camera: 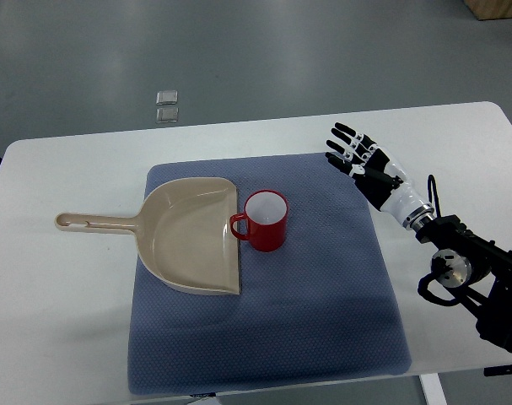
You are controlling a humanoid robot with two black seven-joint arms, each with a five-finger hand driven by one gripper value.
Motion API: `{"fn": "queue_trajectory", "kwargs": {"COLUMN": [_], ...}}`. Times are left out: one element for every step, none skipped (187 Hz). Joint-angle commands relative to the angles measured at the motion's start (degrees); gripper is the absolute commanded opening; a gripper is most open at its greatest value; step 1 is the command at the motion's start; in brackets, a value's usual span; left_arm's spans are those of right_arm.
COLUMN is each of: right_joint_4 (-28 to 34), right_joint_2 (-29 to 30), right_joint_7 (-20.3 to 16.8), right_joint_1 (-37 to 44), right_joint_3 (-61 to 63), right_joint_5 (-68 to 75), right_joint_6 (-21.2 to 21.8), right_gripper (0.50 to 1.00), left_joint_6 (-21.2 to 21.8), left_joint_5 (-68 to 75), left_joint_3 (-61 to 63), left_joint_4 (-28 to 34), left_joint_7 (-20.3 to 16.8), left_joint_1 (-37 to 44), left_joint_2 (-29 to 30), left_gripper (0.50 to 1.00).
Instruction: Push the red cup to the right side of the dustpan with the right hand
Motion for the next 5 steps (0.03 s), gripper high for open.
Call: {"fn": "queue_trajectory", "kwargs": {"right_joint_4": [-0.55, -0.64, -0.64, -0.72, -0.72], "right_joint_2": [-0.41, -0.41, -0.41, -0.41, -0.41], "right_joint_7": [-0.09, 0.00, 0.00, 0.00, 0.00], "right_joint_1": [0.03, 0.03, 0.03, 0.03, 0.03], "right_joint_3": [0.01, 0.01, 0.01, 0.01, 0.01], "right_joint_5": [0.03, 0.03, 0.03, 0.03, 0.03], "right_joint_6": [0.02, 0.02, 0.02, 0.02, 0.02], "right_gripper": [0.932, 0.932, 0.932, 0.932, 0.932], "left_joint_6": [0.00, 0.00, 0.00, 0.00, 0.00], "left_joint_5": [0.00, 0.00, 0.00, 0.00, 0.00], "left_joint_3": [0.00, 0.00, 0.00, 0.00, 0.00], "left_joint_4": [0.01, 0.01, 0.01, 0.01, 0.01], "left_joint_7": [0.03, -0.06, -0.06, 0.02, 0.03], "left_joint_1": [-0.01, -0.01, -0.01, -0.01, -0.01], "left_joint_2": [0.00, 0.00, 0.00, 0.00, 0.00], "left_gripper": [1.000, 1.000, 1.000, 1.000, 1.000]}}
